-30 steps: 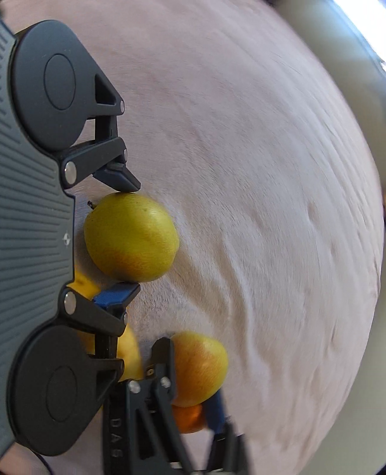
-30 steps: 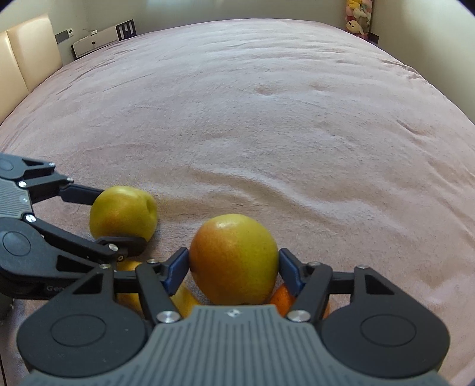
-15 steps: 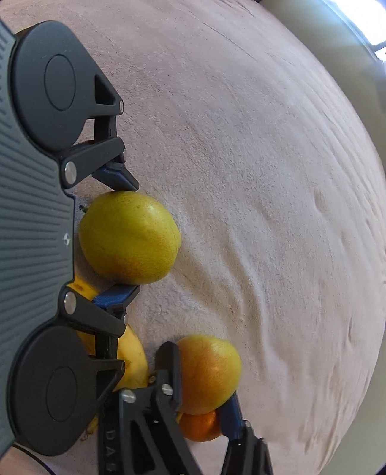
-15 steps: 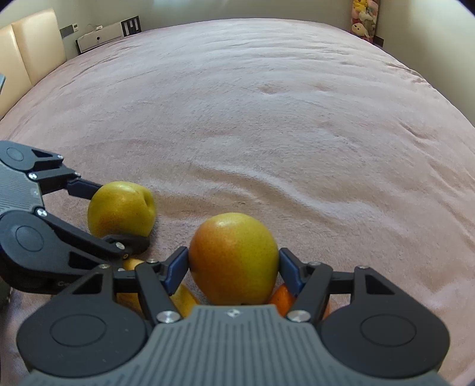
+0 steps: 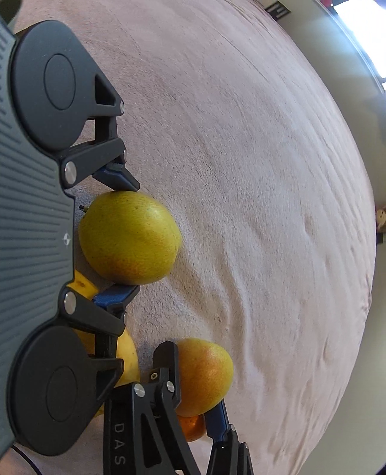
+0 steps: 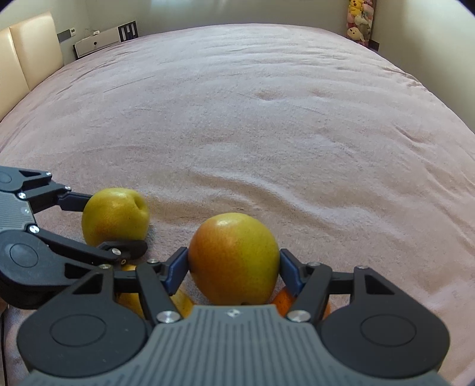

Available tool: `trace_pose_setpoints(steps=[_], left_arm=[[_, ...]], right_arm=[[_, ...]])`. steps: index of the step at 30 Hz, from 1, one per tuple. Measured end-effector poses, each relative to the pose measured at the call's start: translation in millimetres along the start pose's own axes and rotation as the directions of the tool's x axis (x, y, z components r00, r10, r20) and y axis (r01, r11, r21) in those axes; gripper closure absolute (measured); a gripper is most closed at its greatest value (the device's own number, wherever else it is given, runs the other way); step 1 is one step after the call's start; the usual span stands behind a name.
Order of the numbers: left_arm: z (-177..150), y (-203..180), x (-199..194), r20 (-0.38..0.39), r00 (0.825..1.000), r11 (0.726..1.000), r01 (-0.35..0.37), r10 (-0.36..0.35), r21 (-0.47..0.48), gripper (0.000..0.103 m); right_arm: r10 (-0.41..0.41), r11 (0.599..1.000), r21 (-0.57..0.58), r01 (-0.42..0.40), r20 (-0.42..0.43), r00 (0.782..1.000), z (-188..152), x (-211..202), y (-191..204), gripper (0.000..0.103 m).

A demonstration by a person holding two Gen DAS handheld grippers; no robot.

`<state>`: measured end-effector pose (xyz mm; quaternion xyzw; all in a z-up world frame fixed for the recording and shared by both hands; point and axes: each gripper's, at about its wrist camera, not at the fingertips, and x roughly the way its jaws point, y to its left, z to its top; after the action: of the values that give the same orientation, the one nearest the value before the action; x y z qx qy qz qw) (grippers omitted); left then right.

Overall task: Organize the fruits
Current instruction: 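Grasp the yellow lemon with the left tool while the right tool grasps the pear, then carry the lemon and pear over the green colander with both tools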

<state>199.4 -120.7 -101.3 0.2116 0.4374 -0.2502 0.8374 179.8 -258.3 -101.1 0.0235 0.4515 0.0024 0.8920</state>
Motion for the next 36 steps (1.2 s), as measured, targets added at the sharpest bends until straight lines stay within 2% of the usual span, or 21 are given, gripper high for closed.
trace_pose_setpoints(steps=[8,18,31,36], left_arm=[[-9.1,4.3,-21.2,0.023,0.998,0.995,-0.053,0.055,-0.080,0.027],[-20.9,8.4,-83.8,0.076,0.986,0.979,-0.136,0.149,-0.152,0.027],[-49.9,19.0,-151.2,0.071,0.960,0.937,-0.248,0.272,-0.246,0.027],[-65.4,34.3,-174.1,0.080,0.954,0.912,-0.249,0.289,-0.325,0.027]], right_arm=[[0.007,1.000,-0.013,-0.006,0.045,0.999,2.1,-17.7,6.6,0.040],[0.074,0.996,-0.059,-0.067,0.116,0.990,10.0,-51.5,32.0,0.040],[0.197,0.975,-0.137,-0.175,0.167,0.966,4.9,-101.9,73.6,0.040],[0.226,0.962,-0.191,-0.193,0.169,0.959,-1.9,-114.8,96.0,0.040]])
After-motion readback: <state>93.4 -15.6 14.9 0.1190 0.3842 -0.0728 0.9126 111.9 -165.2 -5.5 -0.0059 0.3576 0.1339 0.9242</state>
